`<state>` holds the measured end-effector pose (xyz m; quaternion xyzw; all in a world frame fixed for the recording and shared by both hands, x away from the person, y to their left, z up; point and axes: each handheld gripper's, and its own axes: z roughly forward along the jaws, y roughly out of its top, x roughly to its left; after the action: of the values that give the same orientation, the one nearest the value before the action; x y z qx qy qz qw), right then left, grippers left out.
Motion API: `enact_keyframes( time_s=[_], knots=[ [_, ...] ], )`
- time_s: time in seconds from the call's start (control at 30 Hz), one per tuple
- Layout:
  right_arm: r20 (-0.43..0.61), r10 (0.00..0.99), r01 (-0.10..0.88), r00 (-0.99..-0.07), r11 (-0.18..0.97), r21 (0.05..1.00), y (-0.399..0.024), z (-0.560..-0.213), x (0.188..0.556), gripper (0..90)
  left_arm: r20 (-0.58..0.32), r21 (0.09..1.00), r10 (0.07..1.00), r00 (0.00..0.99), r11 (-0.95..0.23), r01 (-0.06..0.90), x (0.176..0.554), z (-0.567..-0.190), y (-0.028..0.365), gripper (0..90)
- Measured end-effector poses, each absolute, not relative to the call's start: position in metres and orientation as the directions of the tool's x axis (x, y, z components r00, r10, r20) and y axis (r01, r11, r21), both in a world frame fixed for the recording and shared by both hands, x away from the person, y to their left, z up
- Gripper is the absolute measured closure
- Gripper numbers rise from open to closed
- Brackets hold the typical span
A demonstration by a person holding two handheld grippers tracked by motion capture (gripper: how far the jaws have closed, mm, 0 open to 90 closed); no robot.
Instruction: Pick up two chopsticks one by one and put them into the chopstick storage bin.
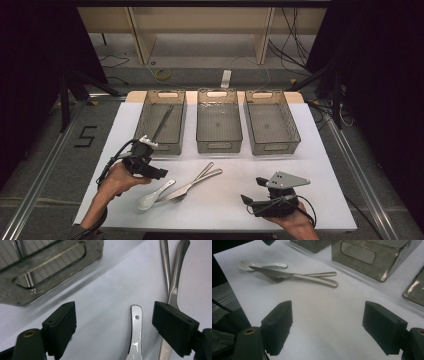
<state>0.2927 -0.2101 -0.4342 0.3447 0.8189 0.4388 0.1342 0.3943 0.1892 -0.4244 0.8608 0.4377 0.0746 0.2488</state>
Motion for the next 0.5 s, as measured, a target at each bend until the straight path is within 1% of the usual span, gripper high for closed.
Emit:
enact_keyframes(
  time_s=[0.5],
  knots=[
    [0.083, 0.684, 0.446, -0.725, 0.374, 0.813, -0.211, -0.434, 0.292, 24.8, -0.074, 0.427, 0.779, 0.622, -0.539, 0.726, 0.385, -0.438, 0.183, 18.9]
  ],
)
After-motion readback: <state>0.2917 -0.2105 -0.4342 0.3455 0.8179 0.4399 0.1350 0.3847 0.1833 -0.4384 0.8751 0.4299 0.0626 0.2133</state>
